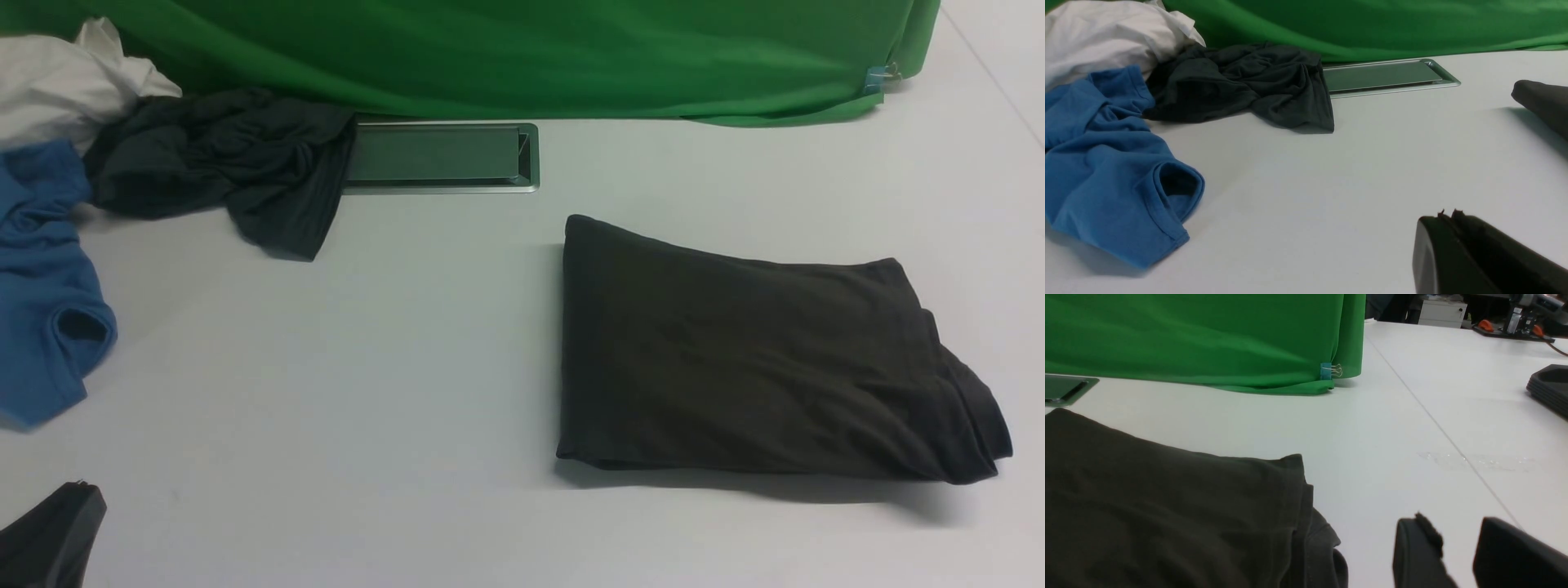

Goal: Fold a long-sleeved shirt on a white desktop.

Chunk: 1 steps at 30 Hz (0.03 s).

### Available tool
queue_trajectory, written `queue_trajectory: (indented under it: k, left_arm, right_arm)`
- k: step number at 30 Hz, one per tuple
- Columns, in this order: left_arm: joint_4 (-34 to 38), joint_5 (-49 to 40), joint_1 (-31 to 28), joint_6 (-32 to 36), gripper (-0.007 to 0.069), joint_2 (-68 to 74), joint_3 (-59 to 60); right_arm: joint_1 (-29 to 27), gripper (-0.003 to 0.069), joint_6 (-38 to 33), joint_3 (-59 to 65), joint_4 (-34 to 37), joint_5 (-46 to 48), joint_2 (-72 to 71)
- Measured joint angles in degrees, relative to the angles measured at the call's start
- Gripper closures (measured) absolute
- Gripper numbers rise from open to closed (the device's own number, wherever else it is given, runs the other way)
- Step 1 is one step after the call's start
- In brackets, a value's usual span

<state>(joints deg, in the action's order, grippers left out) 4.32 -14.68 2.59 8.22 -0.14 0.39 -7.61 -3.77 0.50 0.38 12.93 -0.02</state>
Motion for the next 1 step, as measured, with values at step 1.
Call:
queue_trajectory:
  k: [1]
  left_arm:
    - [0.0, 0.0, 0.0, 0.0, 0.0604, 0.0, 0.0]
  right_arm:
    - [0.0, 0.0418, 0.0, 0.0, 0.0, 0.0, 0.0]
